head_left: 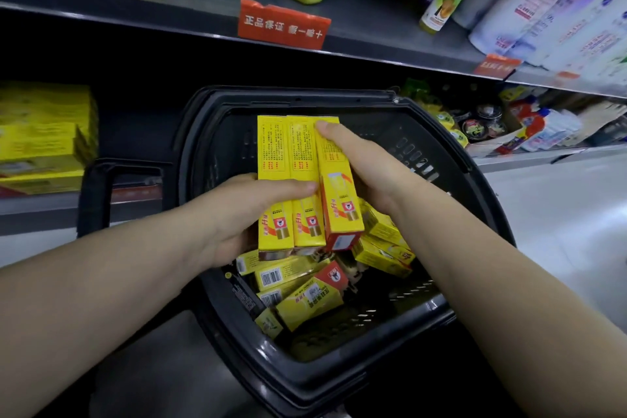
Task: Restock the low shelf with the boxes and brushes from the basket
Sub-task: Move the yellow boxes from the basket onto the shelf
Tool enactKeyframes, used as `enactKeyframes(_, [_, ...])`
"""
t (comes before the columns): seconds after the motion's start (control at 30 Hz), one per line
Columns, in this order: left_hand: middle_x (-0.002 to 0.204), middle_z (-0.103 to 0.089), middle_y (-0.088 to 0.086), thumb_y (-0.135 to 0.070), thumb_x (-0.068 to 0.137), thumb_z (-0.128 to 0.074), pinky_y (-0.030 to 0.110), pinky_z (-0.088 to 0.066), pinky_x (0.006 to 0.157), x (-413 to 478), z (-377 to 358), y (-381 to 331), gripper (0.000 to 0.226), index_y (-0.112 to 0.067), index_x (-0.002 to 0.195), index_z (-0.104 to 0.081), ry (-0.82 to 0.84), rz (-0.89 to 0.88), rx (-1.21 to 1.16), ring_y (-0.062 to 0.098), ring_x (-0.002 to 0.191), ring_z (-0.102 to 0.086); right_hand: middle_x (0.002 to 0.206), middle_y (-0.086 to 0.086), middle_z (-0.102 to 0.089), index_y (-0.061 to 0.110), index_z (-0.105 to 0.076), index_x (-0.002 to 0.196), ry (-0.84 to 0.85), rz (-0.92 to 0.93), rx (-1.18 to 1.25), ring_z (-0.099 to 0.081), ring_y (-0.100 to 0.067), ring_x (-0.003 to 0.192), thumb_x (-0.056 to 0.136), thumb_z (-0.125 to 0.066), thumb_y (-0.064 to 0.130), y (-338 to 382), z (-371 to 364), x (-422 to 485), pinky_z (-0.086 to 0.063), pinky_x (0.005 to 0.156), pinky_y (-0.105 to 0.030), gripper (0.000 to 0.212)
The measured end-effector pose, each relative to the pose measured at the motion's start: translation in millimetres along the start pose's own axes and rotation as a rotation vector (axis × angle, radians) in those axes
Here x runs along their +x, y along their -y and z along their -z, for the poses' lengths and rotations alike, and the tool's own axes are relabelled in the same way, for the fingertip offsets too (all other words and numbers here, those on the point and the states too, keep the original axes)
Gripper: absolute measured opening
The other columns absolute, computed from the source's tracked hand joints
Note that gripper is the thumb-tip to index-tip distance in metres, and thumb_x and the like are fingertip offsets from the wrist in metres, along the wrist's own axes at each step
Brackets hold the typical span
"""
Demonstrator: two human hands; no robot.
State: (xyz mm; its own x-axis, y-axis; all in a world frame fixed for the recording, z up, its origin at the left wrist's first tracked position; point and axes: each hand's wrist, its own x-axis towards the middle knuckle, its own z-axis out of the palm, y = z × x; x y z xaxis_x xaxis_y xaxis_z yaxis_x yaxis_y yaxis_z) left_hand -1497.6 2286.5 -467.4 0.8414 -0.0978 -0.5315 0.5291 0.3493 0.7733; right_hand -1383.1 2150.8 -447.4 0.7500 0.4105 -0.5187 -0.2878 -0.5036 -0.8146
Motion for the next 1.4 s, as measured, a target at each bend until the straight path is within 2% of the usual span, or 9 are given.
enactKeyframes(0.13, [0.096,-0.075,0.001,-0.038,0.047,-0.077,0.04,-0.054,0.084,-24.9,24.8,-13.0,0.066,-0.022,0.109,-0.066,-0.096,-0.067,0.099,0.022,0.093,-0.07,0.093,0.001,-0.074,0.023,-0.067,0.094,0.008,0.093,0.022,-0.07,-0.015,0.085,0.086,-0.057,0.048,15.0,-19.0,3.7,-0.052,0.081,-0.033,0.028])
enactKeyframes(0.23, [0.087,-0.076,0.002,-0.035,0.053,-0.075,0.03,-0.057,0.06,-52.8,62.1,-23.1,0.05,-0.022,0.101,-0.069,-0.131,-0.121,0.129,0.019,0.077,-0.072,0.094,0.001,-0.07,0.023,-0.057,0.106,0.047,0.111,0.047,-0.066,-0.017,0.087,0.087,-0.056,0.048,33.4,-47.8,10.8,-0.052,0.085,-0.036,0.031])
enactKeyframes(0.37, [0.07,-0.073,0.009,-0.035,0.055,-0.072,0.027,-0.048,0.036,-87.8,126.6,-26.9,0.037,-0.015,0.086,-0.068,-0.326,-0.139,0.044,0.023,0.051,-0.068,0.062,0.006,-0.063,0.023,-0.059,0.082,0.133,0.133,-0.012,-0.063,-0.013,0.063,0.087,-0.055,0.046,64.7,-99.5,18.4,-0.056,0.073,-0.036,0.024])
enactKeyframes(0.67, [0.072,-0.073,0.014,-0.028,0.08,-0.069,0.027,-0.048,0.038,-139.1,273.1,13.4,0.028,-0.011,0.102,-0.062,-0.717,-0.126,-0.081,0.028,0.052,-0.067,0.052,0.004,-0.062,0.018,-0.061,0.084,0.2,0.142,-0.269,-0.054,-0.009,0.038,0.085,-0.055,0.057,111.4,-212.4,57.7,-0.044,0.039,-0.015,0.039])
enactKeyframes(0.83, [0.085,-0.073,0.014,-0.026,0.08,-0.072,0.024,-0.046,0.038,-135.1,318.4,16.6,0.035,-0.013,0.111,-0.061,-0.793,-0.171,-0.149,0.026,0.057,-0.069,0.096,-0.012,-0.063,0.011,-0.06,0.101,0.064,0.213,-0.298,-0.061,-0.022,0.075,0.089,-0.054,0.051,110.6,-264.9,110.0,-0.048,0.05,-0.018,0.042])
enactKeyframes(0.97, [0.086,-0.074,0.008,-0.031,0.075,-0.075,0.036,-0.056,0.056,-126.9,342.9,12.3,0.038,-0.02,0.109,-0.062,-0.846,-0.196,-0.142,0.026,0.069,-0.072,0.092,-0.002,-0.06,0.011,-0.062,0.102,-0.048,0.292,-0.278,-0.053,-0.012,0.077,0.085,-0.063,0.043,102.6,-291.6,162.8,-0.04,0.065,-0.022,0.036])
enactKeyframes(1.1, [0.087,-0.074,-0.001,-0.031,0.072,-0.077,0.032,-0.056,0.06,-114.3,353.2,15.7,0.038,-0.025,0.107,-0.063,-0.829,-0.184,-0.123,0.021,0.076,-0.071,0.1,-0.003,-0.058,0.016,-0.054,0.123,0.002,0.346,-0.54,-0.054,-0.016,0.086,0.085,-0.065,0.038,93.4,-308.9,213.3,-0.045,0.075,-0.026,0.045])
enactKeyframes(1.27, [0.123,-0.061,0.01,-0.043,0.063,-0.082,0.053,-0.047,0.094,-102.0,363.2,21.5,0.085,-0.016,0.134,-0.043,-0.84,-0.066,-0.078,0.034,0.109,-0.059,0.113,-0.01,-0.057,0.014,-0.054,0.123,0.181,0.386,-0.832,-0.051,-0.017,0.094,0.087,-0.065,0.029,77.4,-318.8,245.8,-0.037,0.073,-0.021,0.04])
enactKeyframes(1.4, [0.114,-0.066,0.006,-0.041,0.066,-0.08,0.052,-0.048,0.093,-91.4,366.5,21.4,0.071,-0.018,0.126,-0.05,-0.844,-0.064,-0.065,0.03,0.103,-0.063,0.134,-0.007,-0.049,0.019,-0.039,0.137,0.346,0.318,-0.951,-0.048,-0.015,0.108,0.084,-0.064,0.042,69.4,-321.6,247.4,-0.036,0.087,-0.022,0.063])
